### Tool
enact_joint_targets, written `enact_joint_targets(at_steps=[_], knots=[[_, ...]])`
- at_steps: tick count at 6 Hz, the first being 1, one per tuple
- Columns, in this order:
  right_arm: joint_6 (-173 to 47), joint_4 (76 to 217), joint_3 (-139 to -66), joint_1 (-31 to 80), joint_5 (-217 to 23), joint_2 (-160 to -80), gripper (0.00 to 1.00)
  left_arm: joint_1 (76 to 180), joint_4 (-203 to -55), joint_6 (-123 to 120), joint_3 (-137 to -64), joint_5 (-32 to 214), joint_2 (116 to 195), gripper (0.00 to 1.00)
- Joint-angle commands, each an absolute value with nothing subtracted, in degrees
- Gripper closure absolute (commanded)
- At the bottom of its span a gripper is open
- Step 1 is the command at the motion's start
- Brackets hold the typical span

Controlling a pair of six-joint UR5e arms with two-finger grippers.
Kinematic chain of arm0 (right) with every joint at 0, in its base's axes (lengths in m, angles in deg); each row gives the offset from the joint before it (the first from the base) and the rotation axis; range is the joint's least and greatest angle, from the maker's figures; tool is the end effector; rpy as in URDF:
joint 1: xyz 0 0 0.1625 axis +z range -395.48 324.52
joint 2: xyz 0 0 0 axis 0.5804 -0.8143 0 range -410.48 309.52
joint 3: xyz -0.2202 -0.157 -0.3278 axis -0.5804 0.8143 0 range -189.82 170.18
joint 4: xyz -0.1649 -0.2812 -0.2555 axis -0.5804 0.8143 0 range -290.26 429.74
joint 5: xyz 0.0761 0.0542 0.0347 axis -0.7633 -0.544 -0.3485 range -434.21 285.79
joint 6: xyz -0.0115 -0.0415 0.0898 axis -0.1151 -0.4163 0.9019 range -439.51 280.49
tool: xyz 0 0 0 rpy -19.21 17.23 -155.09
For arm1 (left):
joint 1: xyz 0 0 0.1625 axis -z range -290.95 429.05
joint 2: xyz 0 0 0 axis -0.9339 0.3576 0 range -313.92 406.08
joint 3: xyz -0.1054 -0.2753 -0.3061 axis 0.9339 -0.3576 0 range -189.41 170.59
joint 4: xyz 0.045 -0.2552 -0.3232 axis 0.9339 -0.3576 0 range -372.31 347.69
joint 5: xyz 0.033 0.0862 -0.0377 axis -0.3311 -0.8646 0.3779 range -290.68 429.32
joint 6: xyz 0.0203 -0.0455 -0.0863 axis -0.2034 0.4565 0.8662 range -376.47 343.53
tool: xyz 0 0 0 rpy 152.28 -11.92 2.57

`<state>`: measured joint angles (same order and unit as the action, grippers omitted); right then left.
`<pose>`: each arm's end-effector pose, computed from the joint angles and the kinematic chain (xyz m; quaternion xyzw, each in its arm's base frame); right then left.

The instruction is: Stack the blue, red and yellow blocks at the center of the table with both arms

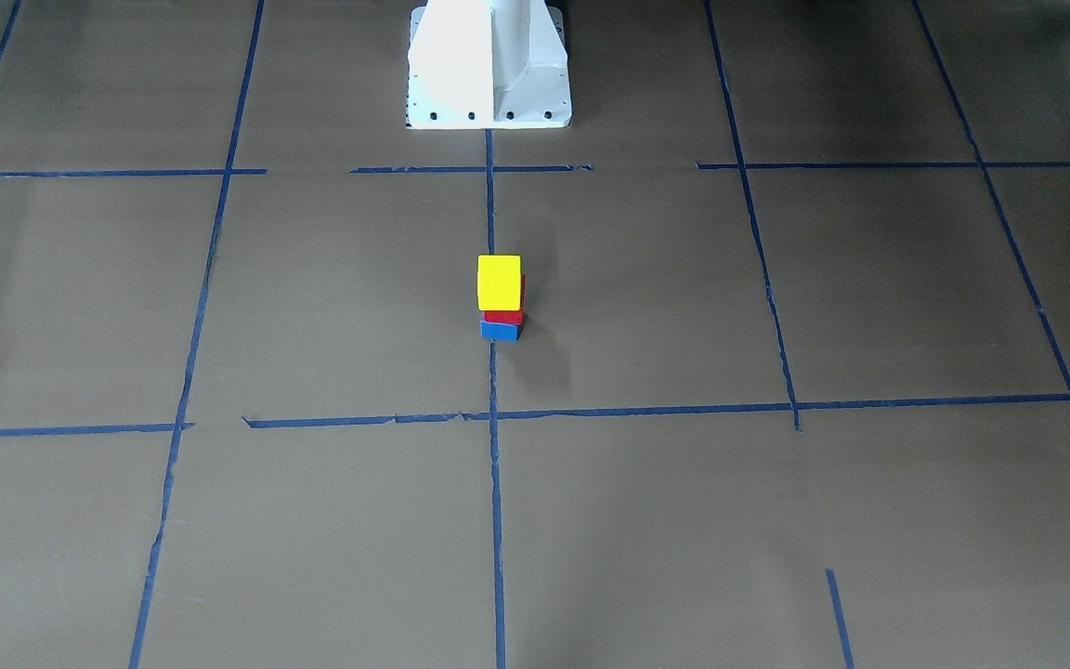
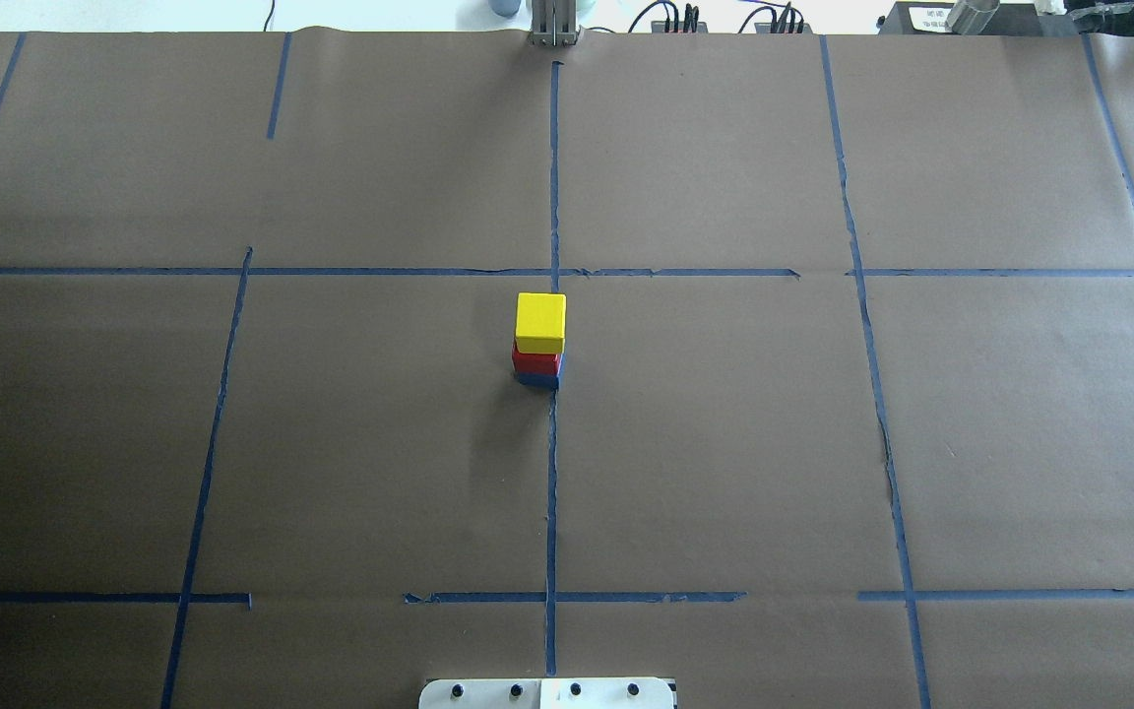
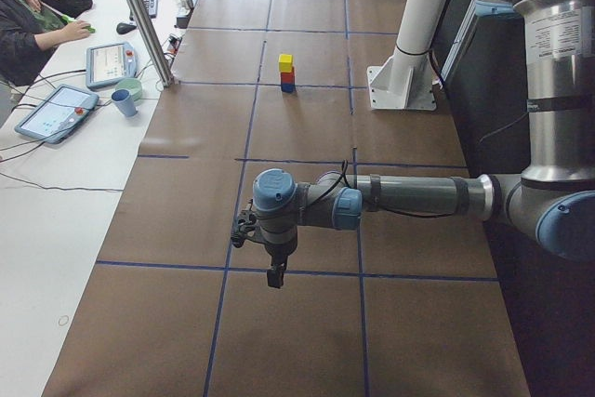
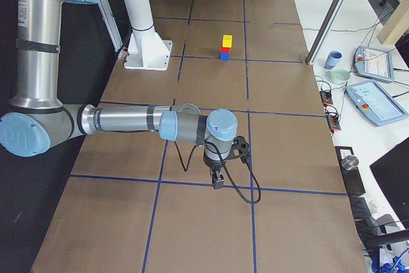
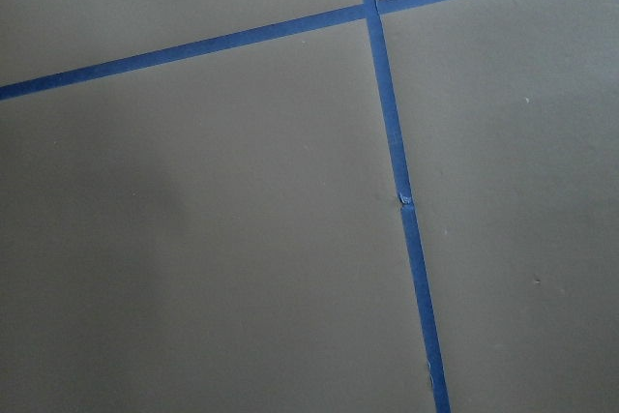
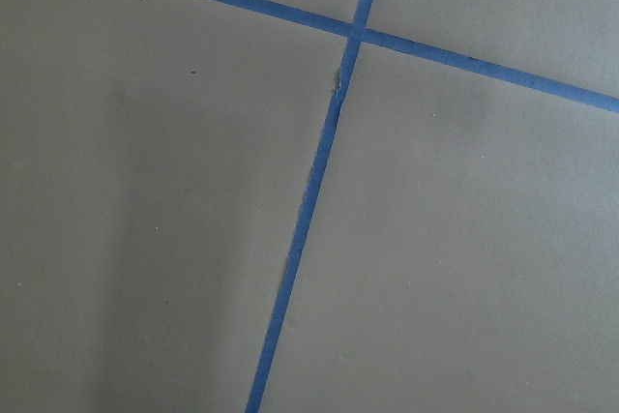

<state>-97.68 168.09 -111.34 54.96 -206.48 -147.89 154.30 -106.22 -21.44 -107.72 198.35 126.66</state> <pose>0.0696 -0.4297 0.6367 0.0242 -0.3612 -0.1304 0.9230 -0.0350 -0.4304 0.6617 0.0237 0.3340 0.0879 0.9382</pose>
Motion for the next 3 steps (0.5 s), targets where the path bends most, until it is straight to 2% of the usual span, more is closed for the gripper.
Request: enact_joint_targets(at_steps=[1,3], knots=[[-97.7,168.09,-111.33,54.96,-206.48,-147.86,0.0,154.3,-106.18,-21.3,-108.19,197.82,126.5,0.0],[-97.7,168.09,-111.24,54.96,-206.83,-147.86,0.0,154.21,-106.01,-21.39,-108.55,198.16,126.5,0.0]])
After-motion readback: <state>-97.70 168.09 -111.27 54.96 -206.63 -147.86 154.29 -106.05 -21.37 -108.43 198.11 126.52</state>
